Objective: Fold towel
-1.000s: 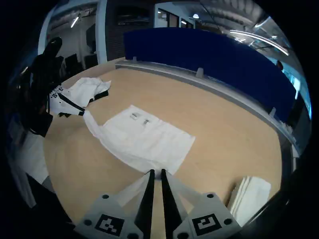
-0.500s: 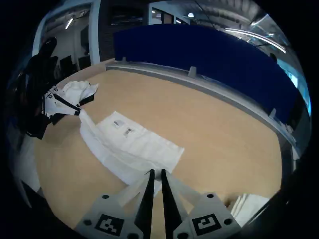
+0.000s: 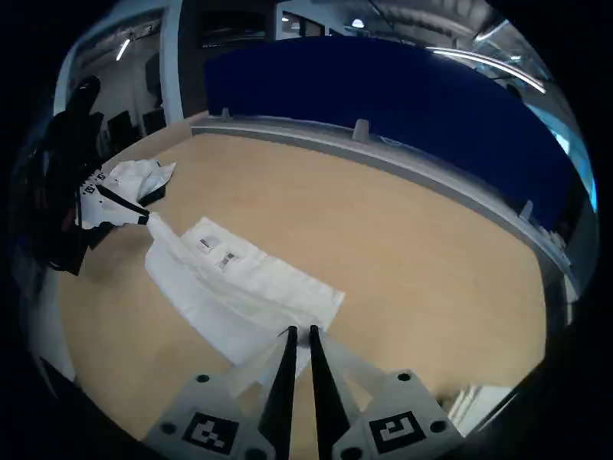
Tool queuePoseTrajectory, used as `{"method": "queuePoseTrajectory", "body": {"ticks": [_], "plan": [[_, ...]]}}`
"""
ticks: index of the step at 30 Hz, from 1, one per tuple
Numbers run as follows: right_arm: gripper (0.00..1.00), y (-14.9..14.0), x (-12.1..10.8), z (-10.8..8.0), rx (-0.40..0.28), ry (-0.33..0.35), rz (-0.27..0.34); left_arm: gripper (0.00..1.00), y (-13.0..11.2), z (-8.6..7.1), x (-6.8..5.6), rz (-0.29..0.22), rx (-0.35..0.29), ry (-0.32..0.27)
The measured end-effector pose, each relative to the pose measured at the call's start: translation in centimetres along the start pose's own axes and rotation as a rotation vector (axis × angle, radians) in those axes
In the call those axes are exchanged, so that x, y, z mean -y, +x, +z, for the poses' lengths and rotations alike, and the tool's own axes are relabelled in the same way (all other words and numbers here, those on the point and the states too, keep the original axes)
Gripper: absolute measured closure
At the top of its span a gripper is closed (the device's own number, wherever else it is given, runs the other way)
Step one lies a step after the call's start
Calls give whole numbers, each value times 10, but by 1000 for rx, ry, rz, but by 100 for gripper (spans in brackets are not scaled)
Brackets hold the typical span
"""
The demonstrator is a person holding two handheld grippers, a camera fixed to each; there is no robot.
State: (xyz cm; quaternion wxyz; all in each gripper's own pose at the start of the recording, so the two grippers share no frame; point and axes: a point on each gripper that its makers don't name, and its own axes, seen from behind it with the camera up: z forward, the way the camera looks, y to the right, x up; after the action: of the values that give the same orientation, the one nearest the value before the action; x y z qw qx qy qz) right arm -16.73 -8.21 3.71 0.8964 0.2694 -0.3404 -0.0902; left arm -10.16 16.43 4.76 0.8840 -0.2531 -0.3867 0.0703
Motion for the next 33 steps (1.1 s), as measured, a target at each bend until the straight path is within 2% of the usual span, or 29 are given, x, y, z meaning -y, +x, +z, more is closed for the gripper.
{"method": "queuePoseTrajectory", "body": {"ticks": [11, 25, 27, 31, 33], "plan": [[88, -2, -6, 11, 15, -3, 4, 91, -4, 15, 7, -11, 9, 7], [84, -21, -12, 39, 52, -43, 47, 90, -16, 50, 23, -37, 22, 69], [81, -22, -13, 41, 54, -51, 49, 88, -17, 53, 25, -40, 22, 80], [67, -21, -16, 44, 54, -72, 52, 68, -15, 56, 31, -50, 18, 96], [53, -19, -17, 44, 50, -82, 53, 57, -14, 56, 33, -54, 14, 103]]}}
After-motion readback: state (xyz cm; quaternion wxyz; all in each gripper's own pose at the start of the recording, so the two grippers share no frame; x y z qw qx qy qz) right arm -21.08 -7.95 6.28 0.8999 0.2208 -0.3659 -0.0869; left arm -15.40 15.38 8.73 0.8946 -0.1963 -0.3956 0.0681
